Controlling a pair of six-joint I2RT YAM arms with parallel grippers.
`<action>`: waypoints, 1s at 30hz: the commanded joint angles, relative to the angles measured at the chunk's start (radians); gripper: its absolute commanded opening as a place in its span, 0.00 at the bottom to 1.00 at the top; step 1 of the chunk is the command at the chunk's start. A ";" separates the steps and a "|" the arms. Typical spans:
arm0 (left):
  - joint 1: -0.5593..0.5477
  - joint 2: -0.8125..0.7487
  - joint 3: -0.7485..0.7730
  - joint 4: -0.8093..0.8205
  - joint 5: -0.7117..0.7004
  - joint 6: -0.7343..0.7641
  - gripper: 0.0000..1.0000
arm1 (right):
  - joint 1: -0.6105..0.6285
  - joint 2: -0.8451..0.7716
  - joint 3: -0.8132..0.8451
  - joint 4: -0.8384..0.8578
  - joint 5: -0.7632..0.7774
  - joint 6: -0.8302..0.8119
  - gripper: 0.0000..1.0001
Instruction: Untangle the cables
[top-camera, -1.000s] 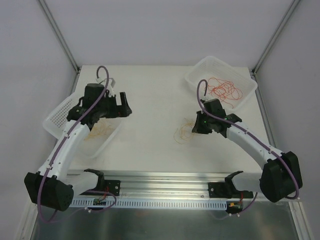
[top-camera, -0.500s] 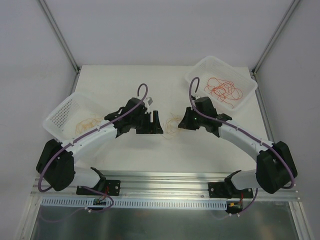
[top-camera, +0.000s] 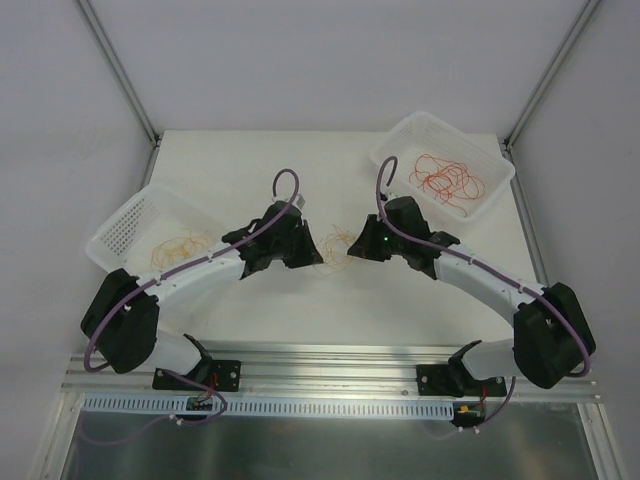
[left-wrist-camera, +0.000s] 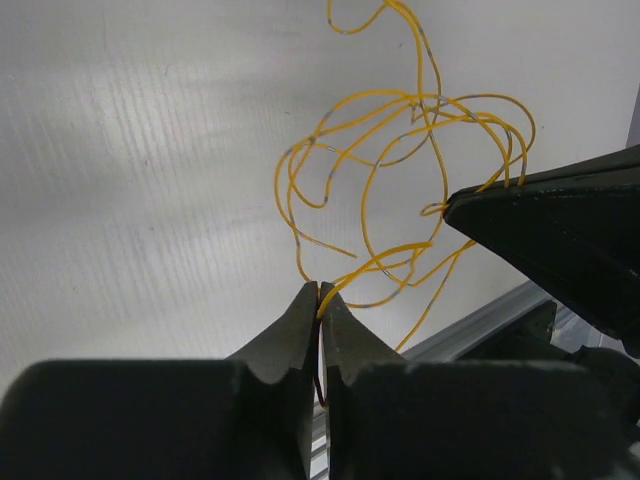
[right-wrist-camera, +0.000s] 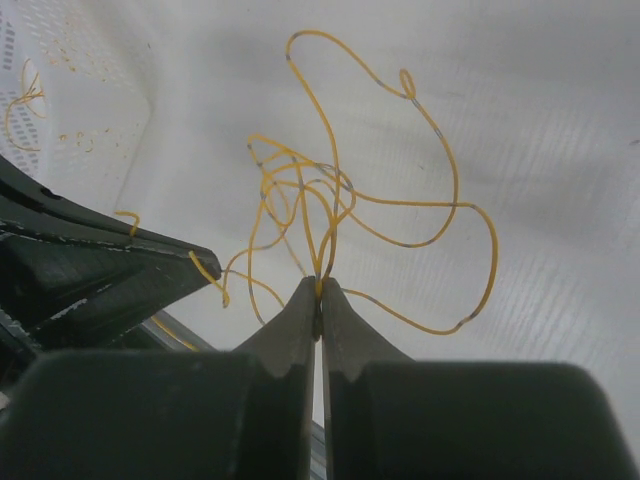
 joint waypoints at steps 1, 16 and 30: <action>-0.005 -0.055 -0.024 0.029 -0.054 -0.006 0.00 | 0.002 -0.053 -0.025 -0.009 0.057 -0.016 0.02; -0.005 -0.130 -0.035 -0.032 -0.059 0.207 0.00 | -0.036 -0.131 0.051 -0.377 0.350 -0.154 0.47; -0.024 -0.075 0.000 -0.030 0.021 0.177 0.00 | 0.059 -0.025 0.202 -0.346 0.077 -0.133 0.54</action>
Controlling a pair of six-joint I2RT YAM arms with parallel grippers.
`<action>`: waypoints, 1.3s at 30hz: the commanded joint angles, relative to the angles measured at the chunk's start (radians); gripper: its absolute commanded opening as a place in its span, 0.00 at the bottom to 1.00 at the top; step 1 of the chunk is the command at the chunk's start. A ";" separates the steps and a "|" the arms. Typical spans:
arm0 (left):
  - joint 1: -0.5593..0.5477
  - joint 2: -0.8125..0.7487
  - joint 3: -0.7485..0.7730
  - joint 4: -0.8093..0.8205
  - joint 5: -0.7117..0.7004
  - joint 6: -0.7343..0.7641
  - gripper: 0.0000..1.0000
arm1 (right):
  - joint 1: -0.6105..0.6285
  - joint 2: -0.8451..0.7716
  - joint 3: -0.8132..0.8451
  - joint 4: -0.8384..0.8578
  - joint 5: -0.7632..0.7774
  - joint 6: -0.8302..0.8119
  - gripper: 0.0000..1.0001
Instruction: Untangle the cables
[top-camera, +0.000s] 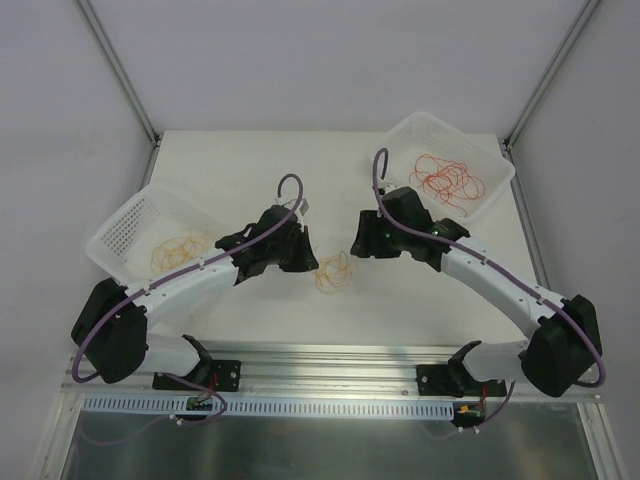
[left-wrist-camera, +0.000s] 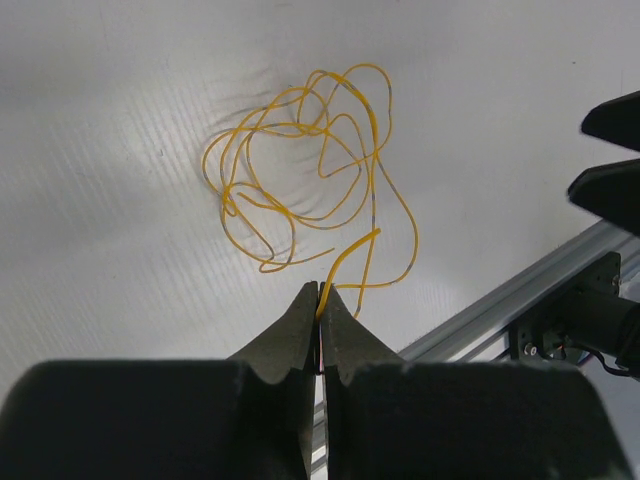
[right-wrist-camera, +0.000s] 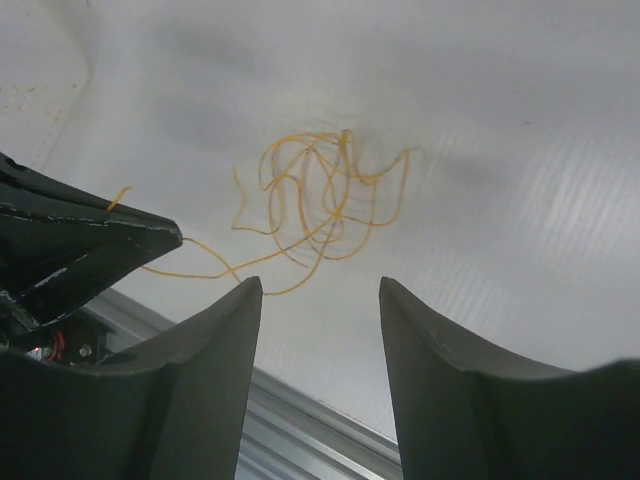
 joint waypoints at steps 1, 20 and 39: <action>-0.009 -0.004 0.035 0.006 0.021 0.002 0.00 | 0.044 0.072 0.017 0.046 -0.087 0.058 0.53; -0.017 -0.053 0.023 0.003 -0.014 -0.027 0.00 | 0.006 0.161 -0.210 0.235 0.042 0.244 0.39; -0.017 -0.069 0.044 -0.020 -0.049 -0.065 0.00 | 0.004 0.297 -0.324 0.677 -0.081 0.382 0.45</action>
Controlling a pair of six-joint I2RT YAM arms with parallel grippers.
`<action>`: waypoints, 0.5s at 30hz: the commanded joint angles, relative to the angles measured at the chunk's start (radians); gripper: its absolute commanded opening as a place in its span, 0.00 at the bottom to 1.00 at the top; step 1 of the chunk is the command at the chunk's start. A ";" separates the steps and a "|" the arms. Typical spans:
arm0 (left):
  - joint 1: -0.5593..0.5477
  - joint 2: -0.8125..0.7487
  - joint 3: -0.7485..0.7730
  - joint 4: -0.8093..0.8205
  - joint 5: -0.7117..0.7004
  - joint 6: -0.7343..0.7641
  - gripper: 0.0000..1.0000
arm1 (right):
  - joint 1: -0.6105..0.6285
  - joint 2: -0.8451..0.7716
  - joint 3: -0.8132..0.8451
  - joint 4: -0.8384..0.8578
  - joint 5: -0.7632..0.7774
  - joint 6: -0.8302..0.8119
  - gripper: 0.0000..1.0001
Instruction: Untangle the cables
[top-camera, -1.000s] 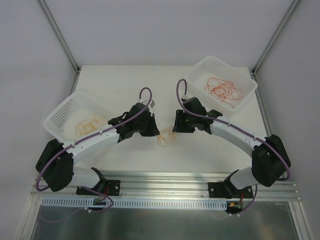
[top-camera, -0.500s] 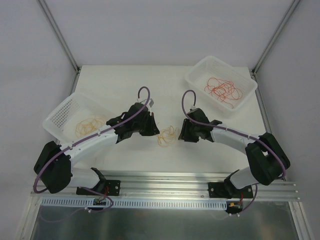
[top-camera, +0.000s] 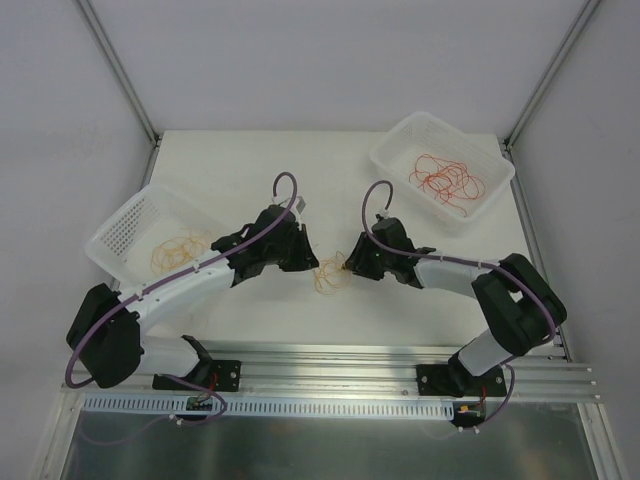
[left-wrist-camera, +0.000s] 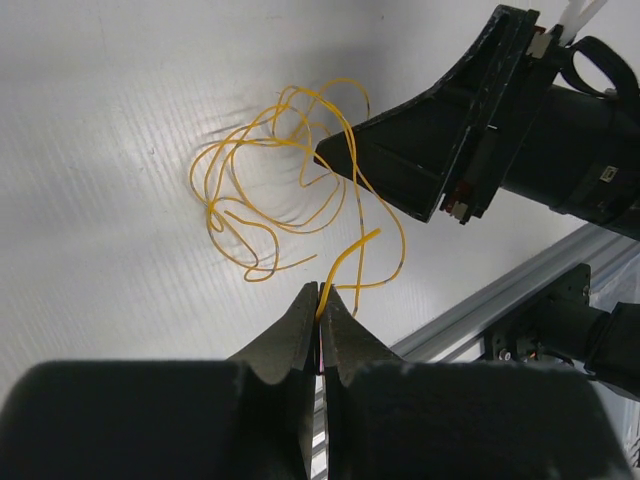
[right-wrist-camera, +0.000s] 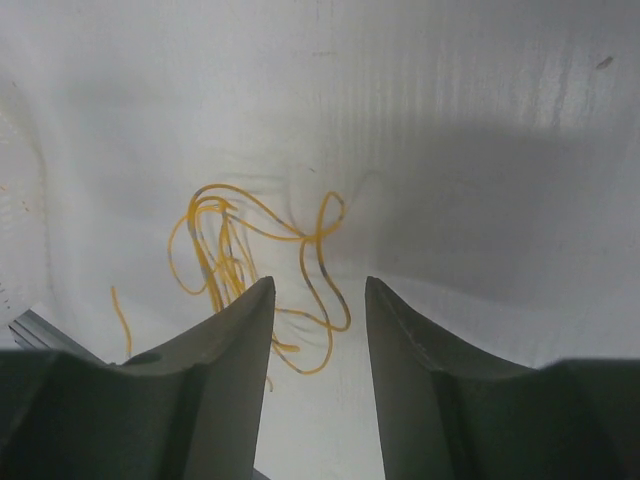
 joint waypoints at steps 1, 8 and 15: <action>-0.006 -0.043 0.046 -0.015 -0.043 -0.012 0.00 | 0.000 0.040 0.017 0.066 -0.012 0.024 0.43; -0.003 -0.094 0.103 -0.051 -0.091 0.044 0.00 | -0.027 0.054 0.005 0.044 0.019 -0.016 0.07; 0.168 -0.195 0.193 -0.227 -0.227 0.194 0.00 | -0.211 -0.144 -0.020 -0.248 0.151 -0.118 0.00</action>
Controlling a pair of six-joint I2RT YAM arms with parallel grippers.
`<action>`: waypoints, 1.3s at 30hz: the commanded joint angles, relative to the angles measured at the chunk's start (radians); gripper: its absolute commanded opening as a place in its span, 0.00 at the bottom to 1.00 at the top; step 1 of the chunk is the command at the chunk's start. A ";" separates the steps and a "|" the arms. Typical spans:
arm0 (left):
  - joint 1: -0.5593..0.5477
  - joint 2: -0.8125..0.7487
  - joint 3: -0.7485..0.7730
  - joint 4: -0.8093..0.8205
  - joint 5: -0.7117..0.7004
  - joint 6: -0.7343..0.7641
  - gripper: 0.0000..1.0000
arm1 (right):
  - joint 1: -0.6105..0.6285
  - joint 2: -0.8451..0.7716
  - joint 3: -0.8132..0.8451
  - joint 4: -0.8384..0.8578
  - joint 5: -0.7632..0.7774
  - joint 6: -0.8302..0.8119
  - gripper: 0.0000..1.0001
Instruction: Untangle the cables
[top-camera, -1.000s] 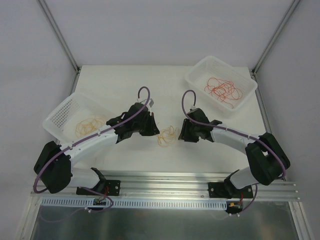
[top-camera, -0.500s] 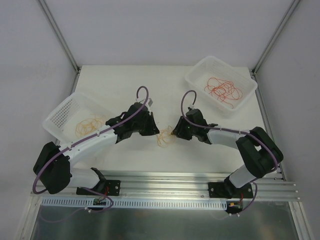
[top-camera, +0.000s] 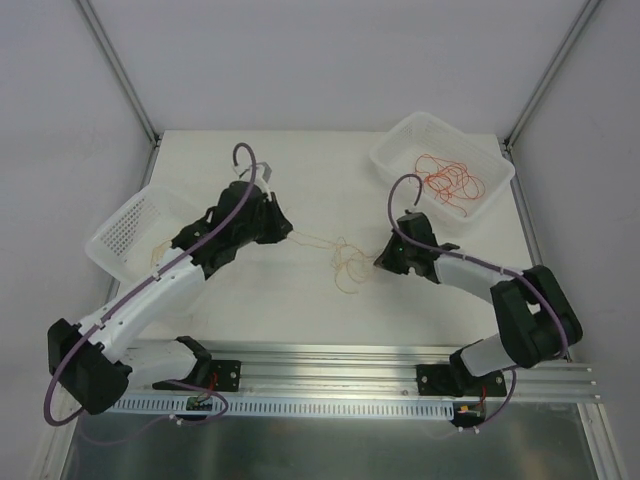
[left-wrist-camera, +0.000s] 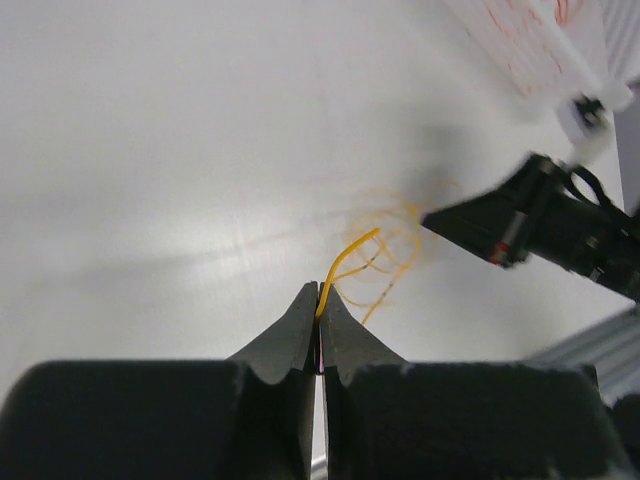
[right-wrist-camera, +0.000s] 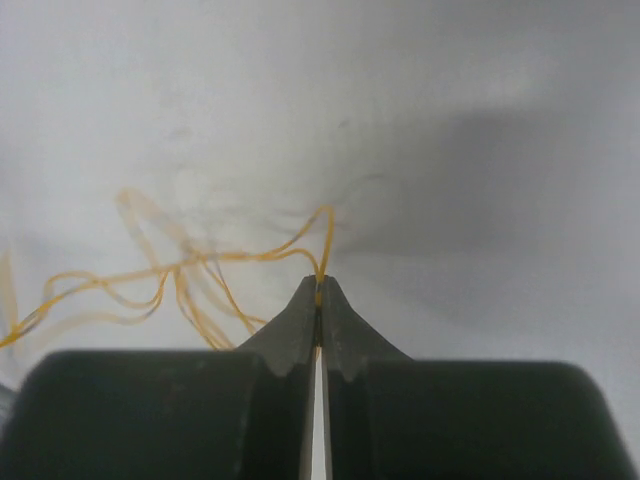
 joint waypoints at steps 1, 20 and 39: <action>0.123 -0.082 0.076 -0.114 -0.098 0.110 0.00 | -0.118 -0.163 0.000 -0.198 0.107 -0.094 0.01; 0.387 -0.096 0.119 -0.194 0.117 0.212 0.00 | -0.473 -0.377 0.224 -0.659 -0.022 -0.306 0.05; 0.387 -0.137 0.079 -0.186 0.347 0.331 0.00 | -0.174 -0.226 0.383 -0.723 0.030 -0.430 0.49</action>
